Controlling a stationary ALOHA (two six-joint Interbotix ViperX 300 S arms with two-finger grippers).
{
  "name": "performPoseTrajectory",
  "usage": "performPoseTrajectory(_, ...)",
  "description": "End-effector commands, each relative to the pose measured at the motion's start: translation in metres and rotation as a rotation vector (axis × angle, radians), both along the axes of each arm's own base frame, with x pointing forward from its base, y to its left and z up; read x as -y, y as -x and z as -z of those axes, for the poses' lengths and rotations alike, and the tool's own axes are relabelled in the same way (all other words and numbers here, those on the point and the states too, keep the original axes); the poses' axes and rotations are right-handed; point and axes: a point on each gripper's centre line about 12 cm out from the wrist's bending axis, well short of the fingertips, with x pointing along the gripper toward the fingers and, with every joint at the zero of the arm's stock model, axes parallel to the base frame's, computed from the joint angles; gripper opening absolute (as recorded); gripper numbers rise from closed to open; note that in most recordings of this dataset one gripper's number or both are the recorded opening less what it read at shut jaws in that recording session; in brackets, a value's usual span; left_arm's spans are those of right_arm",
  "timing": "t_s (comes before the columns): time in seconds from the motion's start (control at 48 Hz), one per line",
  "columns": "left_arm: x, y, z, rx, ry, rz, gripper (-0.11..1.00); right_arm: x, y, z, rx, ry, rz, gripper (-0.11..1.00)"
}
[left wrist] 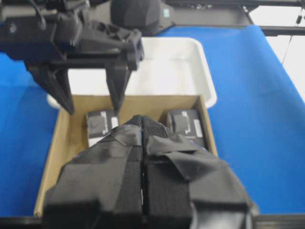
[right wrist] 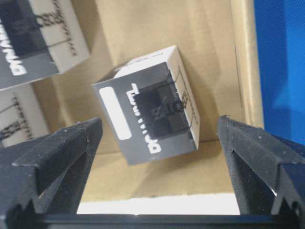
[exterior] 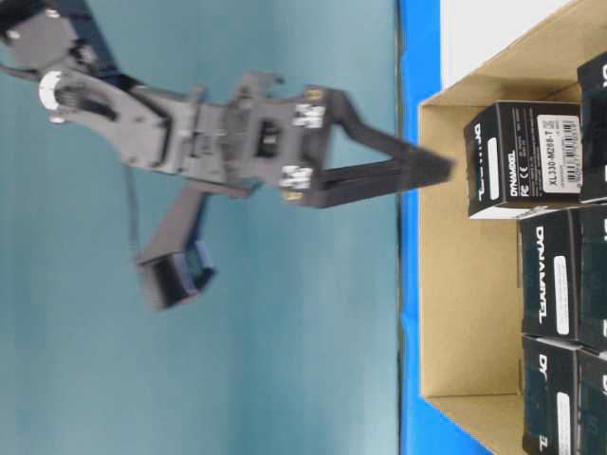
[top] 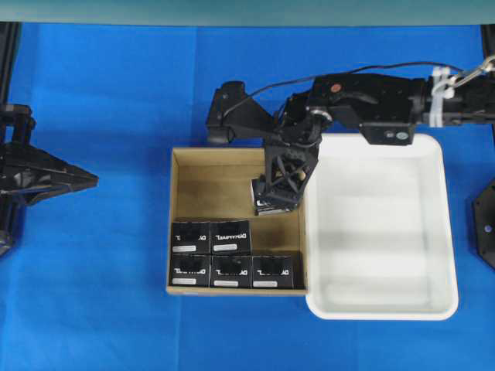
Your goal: Pick the box from inside the cardboard box.
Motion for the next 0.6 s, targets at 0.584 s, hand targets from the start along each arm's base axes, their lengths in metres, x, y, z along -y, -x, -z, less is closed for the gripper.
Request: performPoseTrajectory(0.584,0.0,0.006,-0.014,-0.011,0.001,0.0,-0.07,-0.014,0.027,-0.166,0.09,0.009,-0.118,1.0)
